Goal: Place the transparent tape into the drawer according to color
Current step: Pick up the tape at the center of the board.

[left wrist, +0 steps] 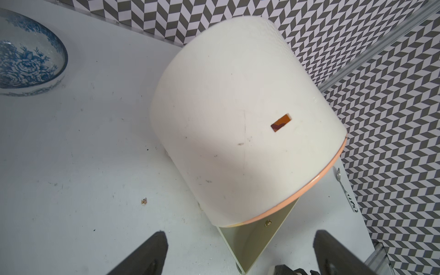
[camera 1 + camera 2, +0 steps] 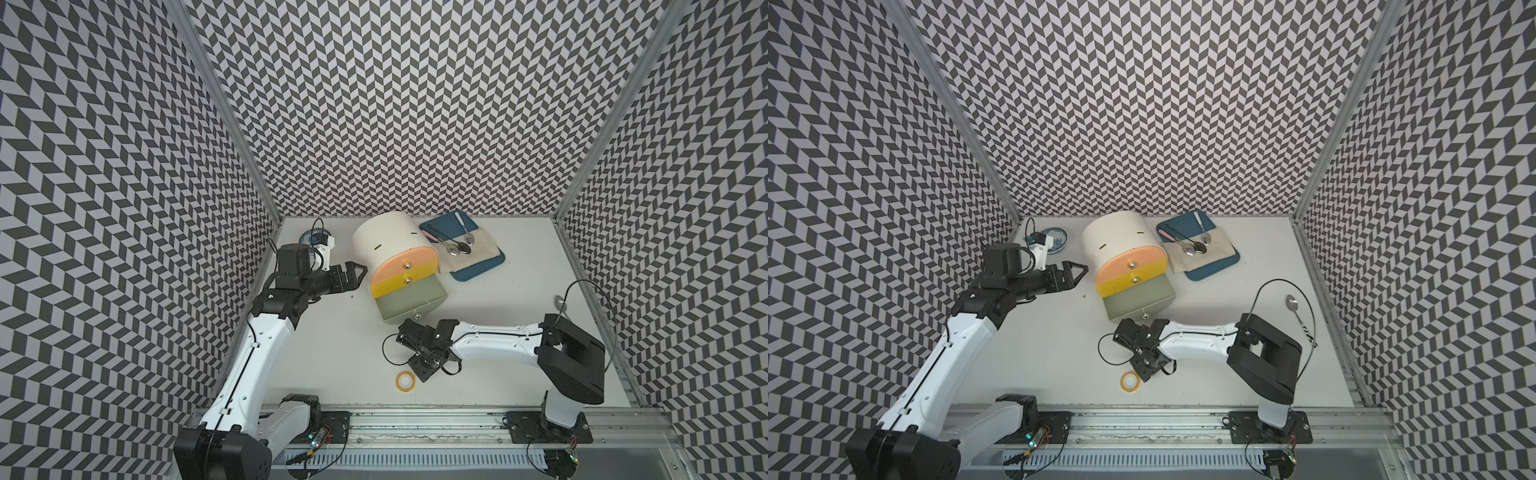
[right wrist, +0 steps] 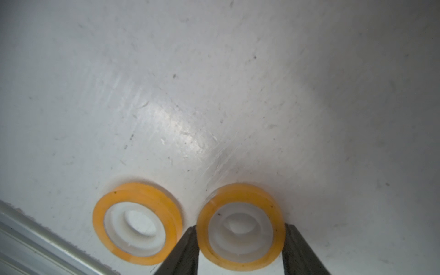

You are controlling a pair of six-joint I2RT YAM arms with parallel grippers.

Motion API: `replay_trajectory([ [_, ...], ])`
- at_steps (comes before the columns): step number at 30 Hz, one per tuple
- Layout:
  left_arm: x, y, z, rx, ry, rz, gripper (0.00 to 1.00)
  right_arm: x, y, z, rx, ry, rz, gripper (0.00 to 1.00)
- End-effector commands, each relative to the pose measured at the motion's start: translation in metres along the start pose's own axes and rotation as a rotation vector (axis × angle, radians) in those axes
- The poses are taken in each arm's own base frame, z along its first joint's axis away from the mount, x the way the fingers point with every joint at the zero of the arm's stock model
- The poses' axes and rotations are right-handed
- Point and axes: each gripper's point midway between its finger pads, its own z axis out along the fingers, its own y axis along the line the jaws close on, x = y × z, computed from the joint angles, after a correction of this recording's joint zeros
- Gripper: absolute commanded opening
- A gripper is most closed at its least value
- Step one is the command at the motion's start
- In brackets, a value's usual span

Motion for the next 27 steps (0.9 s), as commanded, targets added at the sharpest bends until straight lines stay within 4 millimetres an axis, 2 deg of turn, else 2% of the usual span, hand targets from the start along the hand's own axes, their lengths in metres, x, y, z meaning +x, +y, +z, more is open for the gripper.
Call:
replay_trajectory([
  [1, 0.009, -0.001, -0.005, 0.008, 0.009, -0.011, 1.00, -0.009, 0.001, -0.018, -0.019, -0.036, 0.010, 0.28],
  [6, 0.018, 0.003, -0.007, -0.002, 0.019, -0.015, 1.00, -0.010, 0.000, -0.023, -0.020, -0.042, 0.014, 0.23],
  [11, 0.018, 0.002, -0.008, -0.001, 0.017, -0.012, 1.00, -0.010, -0.001, -0.025, -0.015, -0.041, 0.012, 0.21],
  [27, 0.035, 0.005, -0.012, -0.008, 0.040, -0.020, 1.00, -0.038, -0.012, -0.065, -0.024, -0.119, 0.041, 0.17],
])
